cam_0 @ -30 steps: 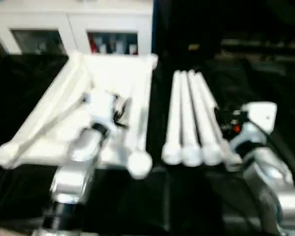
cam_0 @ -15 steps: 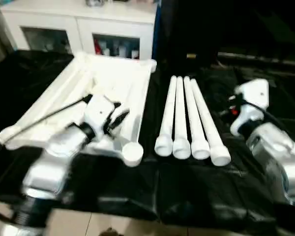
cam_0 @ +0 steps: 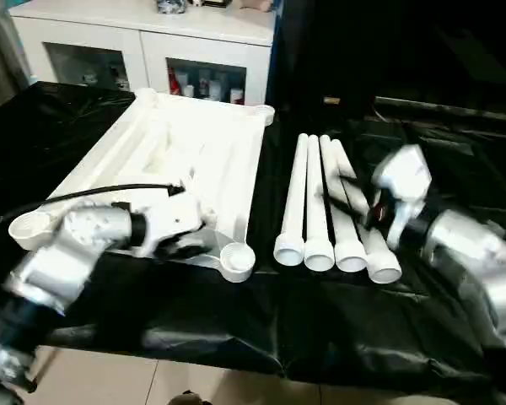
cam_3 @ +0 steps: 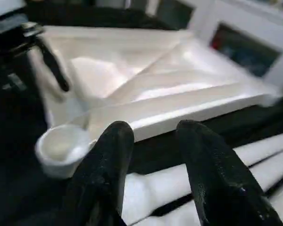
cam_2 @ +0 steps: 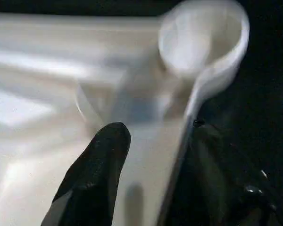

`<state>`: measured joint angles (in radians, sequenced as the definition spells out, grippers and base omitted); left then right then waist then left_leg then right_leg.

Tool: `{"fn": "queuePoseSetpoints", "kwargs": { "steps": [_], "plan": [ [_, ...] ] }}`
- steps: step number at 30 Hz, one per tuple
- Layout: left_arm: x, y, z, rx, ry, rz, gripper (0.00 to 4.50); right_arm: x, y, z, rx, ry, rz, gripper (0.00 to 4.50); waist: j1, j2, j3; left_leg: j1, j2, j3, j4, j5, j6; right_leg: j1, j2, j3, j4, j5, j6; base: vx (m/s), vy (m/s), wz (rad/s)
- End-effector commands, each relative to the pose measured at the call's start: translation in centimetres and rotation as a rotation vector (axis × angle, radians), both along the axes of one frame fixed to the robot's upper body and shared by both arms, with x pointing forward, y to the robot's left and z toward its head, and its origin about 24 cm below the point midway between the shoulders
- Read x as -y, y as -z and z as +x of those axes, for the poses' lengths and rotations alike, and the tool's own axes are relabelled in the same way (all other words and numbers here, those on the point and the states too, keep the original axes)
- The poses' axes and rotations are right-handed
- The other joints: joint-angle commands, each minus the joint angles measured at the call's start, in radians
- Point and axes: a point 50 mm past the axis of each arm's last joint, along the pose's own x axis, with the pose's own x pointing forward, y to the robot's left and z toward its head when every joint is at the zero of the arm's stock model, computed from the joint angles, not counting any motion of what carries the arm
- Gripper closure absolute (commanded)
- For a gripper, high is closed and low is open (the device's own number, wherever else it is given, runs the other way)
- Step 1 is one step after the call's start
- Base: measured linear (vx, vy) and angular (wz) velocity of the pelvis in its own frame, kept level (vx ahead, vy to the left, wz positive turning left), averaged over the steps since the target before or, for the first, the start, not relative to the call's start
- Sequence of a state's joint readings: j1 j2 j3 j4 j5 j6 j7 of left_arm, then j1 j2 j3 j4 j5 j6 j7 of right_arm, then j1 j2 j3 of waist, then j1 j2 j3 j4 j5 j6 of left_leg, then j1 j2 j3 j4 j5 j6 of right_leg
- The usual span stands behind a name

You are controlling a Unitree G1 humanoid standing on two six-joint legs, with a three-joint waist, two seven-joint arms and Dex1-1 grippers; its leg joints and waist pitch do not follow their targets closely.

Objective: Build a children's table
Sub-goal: Move to table

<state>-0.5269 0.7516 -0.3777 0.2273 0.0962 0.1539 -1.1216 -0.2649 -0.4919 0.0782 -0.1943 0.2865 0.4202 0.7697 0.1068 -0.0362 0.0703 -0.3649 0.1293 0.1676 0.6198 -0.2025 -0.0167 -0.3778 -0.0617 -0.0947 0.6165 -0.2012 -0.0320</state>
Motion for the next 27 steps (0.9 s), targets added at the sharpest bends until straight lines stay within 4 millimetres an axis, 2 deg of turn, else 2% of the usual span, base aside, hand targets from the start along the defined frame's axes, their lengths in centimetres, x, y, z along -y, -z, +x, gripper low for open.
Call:
{"fn": "queuePoseSetpoints", "kwargs": {
  "steps": [1,2,3,6,7,8,9,11,12,15,17,20,22,23,25,27],
  "plan": [
    [0.1,-0.3,0.3,-0.007,0.036,0.049,2.01,0.2,-0.6,-0.5,0.025,-0.037,-0.003,2.68,0.004,0.021,-0.061,0.023,0.119,-0.060,-0.106,-0.330,-0.057,0.029,-0.138,0.085,-0.084,-0.320,-0.152,0.000,0.000,0.00],
    [0.1,-0.3,0.3,-0.011,0.040,0.053,2.01,0.2,-0.6,-0.6,0.018,-0.042,0.007,2.68,0.009,0.020,-0.061,0.026,0.119,-0.055,-0.103,-0.312,-0.051,0.026,-0.137,0.086,-0.082,-0.291,-0.166,0.000,0.000,0.00],
    [0.1,-0.4,0.3,-0.011,0.041,0.053,1.95,0.2,-0.6,-0.6,0.014,-0.045,0.013,2.49,0.010,0.018,-0.061,0.026,0.119,-0.053,-0.103,-0.309,-0.048,0.026,-0.137,0.087,-0.084,-0.289,-0.169,0.000,0.000,0.00],
    [0.1,-0.4,0.4,-0.028,0.045,0.039,1.93,0.2,-0.5,-1.0,-0.016,-0.067,0.053,2.28,0.016,0.018,-0.066,0.016,0.120,-0.051,-0.098,-0.242,-0.029,0.034,-0.138,0.085,-0.075,-0.223,-0.189,0.000,0.000,0.00],
    [0.1,-0.5,0.4,-0.032,0.049,0.037,1.93,0.1,-0.4,-1.3,-0.038,-0.085,0.076,2.22,0.016,0.018,-0.066,0.016,0.120,-0.051,-0.098,-0.242,-0.029,0.034,-0.138,0.085,-0.075,-0.223,-0.189,0.000,0.000,0.00],
    [0.2,-0.5,0.4,-0.038,0.060,0.034,1.93,0.0,-0.3,-1.7,-0.057,-0.111,0.088,2.12,0.016,0.015,-0.070,0.013,0.119,-0.049,-0.096,-0.204,-0.013,0.037,-0.134,0.083,-0.069,-0.177,-0.195,0.000,0.000,0.00],
    [0.2,-0.5,0.4,-0.040,0.066,0.033,1.93,0.0,-0.2,-1.8,-0.065,-0.123,0.092,2.12,0.016,0.016,-0.070,0.014,0.119,-0.048,-0.095,-0.195,-0.010,0.037,-0.134,0.083,-0.068,-0.164,-0.198,0.000,0.000,0.00],
    [0.2,-0.5,0.5,-0.046,0.073,0.034,1.93,-0.1,0.0,-2.2,-0.082,-0.157,0.082,1.85,0.016,0.015,-0.070,0.012,0.120,-0.047,-0.095,-0.181,0.000,0.037,-0.131,0.080,-0.066,-0.148,-0.199,0.000,0.000,0.00],
    [0.2,-0.4,0.6,-0.048,0.076,0.041,1.93,-0.2,0.1,-2.4,-0.093,-0.182,0.068,1.79,0.013,0.012,-0.069,0.013,0.120,-0.048,-0.097,-0.187,0.001,0.037,-0.130,0.079,-0.066,-0.156,-0.201,0.000,0.000,0.00],
    [0.1,-0.4,0.7,-0.060,0.080,0.048,1.93,-0.2,0.2,-2.5,-0.095,-0.197,0.052,1.55,0.014,0.012,-0.065,0.015,0.120,-0.046,-0.098,-0.214,-0.008,0.035,-0.134,0.081,-0.075,-0.221,-0.194,0.000,0.000,0.00],
    [-0.1,-0.2,0.7,-0.081,0.079,0.054,2.22,-0.2,0.1,-2.3,-0.083,-0.198,0.031,1.45,0.013,0.008,-0.063,0.017,0.120,-0.046,-0.098,-0.232,-0.014,0.034,-0.136,0.082,-0.081,-0.267,-0.184,0.000,0.000,0.00],
    [-0.2,-0.2,0.9,-0.088,0.077,0.054,2.40,-0.2,0.0,-2.0,-0.055,-0.184,0.007,1.14,0.014,0.011,-0.061,0.018,0.120,-0.048,-0.098,-0.246,-0.024,0.030,-0.137,0.082,-0.087,-0.328,-0.163,0.000,0.000,0.00],
    [-0.1,-0.2,1.0,-0.087,0.081,0.055,2.55,-0.2,0.0,-1.9,-0.040,-0.167,-0.007,1.05,0.014,0.011,-0.062,0.018,0.121,-0.049,-0.100,-0.253,-0.028,0.030,-0.136,0.082,-0.086,-0.326,-0.161,0.000,0.000,0.00],
    [-0.1,-0.1,1.0,-0.091,0.086,0.058,2.66,-0.2,0.0,-1.9,-0.037,-0.163,-0.010,0.98,0.015,0.016,-0.062,0.021,0.123,-0.051,-0.101,-0.258,-0.030,0.028,-0.137,0.082,-0.085,-0.317,-0.166,0.000,0.000,0.00],
    [-0.1,-0.1,1.0,-0.096,0.090,0.058,2.86,-0.2,0.0,-1.9,-0.037,-0.163,-0.012,0.72,0.013,0.014,-0.062,0.019,0.123,-0.050,-0.102,-0.259,-0.031,0.030,-0.136,0.082,-0.084,-0.305,-0.170,0.000,0.000,0.00],
    [-0.2,0.0,0.9,-0.107,0.081,0.046,3.01,-0.3,0.0,-2.0,-0.037,-0.166,-0.012,0.65,0.016,0.017,-0.063,0.021,0.122,-0.049,-0.100,-0.258,-0.032,0.029,-0.138,0.083,-0.084,-0.294,-0.177,0.000,0.000,0.00]
  ]
}}
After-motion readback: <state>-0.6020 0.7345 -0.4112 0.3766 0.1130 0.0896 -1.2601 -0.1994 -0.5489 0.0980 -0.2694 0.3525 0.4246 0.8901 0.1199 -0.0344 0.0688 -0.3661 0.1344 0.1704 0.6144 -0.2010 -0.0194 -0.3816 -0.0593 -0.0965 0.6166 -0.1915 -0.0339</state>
